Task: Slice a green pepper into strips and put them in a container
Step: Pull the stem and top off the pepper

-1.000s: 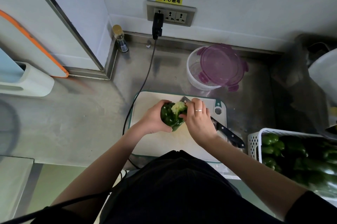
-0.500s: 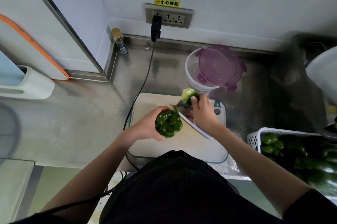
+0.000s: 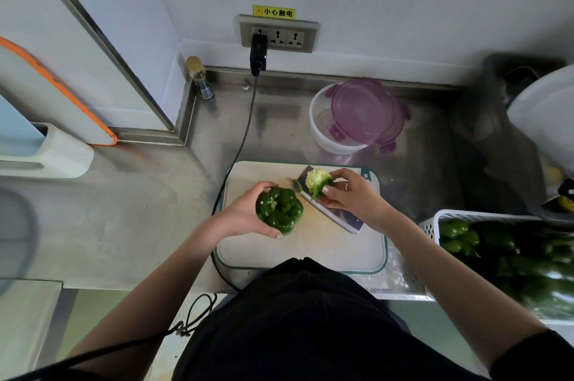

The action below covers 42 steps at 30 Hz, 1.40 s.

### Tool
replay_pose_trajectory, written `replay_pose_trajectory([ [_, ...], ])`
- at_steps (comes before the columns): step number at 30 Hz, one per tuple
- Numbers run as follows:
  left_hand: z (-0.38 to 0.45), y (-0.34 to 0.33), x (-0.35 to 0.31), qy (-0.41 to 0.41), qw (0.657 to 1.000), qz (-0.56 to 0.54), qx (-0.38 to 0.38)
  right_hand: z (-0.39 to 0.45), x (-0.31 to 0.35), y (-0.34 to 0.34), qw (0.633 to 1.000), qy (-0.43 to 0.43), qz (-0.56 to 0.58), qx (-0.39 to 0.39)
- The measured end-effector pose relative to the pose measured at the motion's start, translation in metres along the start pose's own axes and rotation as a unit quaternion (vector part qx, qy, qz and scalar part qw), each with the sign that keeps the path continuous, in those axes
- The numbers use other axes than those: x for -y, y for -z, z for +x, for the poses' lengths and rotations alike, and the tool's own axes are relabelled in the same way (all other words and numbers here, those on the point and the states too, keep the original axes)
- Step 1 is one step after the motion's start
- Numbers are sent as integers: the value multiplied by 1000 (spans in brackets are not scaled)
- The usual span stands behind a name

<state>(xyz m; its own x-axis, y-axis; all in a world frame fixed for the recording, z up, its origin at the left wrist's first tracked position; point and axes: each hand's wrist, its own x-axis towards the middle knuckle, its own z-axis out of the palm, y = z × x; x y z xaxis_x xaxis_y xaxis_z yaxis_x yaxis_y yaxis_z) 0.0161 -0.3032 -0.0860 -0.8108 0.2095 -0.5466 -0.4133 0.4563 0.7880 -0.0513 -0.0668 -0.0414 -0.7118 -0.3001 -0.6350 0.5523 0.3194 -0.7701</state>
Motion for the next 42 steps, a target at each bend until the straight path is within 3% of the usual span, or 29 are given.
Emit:
replay_pose_trajectory([
  [7, -5, 9, -18, 34, 998, 40, 25, -6, -6, -2, 998, 22, 56, 31],
  [15, -1, -7, -73, -137, 987, 31, -74, -10, -1, -13, 979, 20, 170, 112],
  [19, 6, -12, -81, -137, 986, 34, -84, -11, 1, -13, 977, -1, 191, 91],
  [23, 8, -14, -77, -146, 983, 12, -112, -12, -3, -15, 940, -47, 322, 105],
  [29, 13, -15, -75, -144, 978, 76, -132, -8, -5, -18, 939, -72, 325, 81],
  [34, 18, -7, -68, -117, 984, 70, -118, 6, 9, -14, 968, -52, 247, 1],
  [37, 19, 8, -51, -83, 969, 76, -222, 28, 24, -17, 998, 23, -7, -53],
  [39, 16, 20, -38, -48, 957, 64, -279, 48, 39, -23, 982, 80, -160, -67],
  [42, 10, 30, -21, -19, 951, 54, -302, 73, 58, -38, 952, 126, -275, -52],
])
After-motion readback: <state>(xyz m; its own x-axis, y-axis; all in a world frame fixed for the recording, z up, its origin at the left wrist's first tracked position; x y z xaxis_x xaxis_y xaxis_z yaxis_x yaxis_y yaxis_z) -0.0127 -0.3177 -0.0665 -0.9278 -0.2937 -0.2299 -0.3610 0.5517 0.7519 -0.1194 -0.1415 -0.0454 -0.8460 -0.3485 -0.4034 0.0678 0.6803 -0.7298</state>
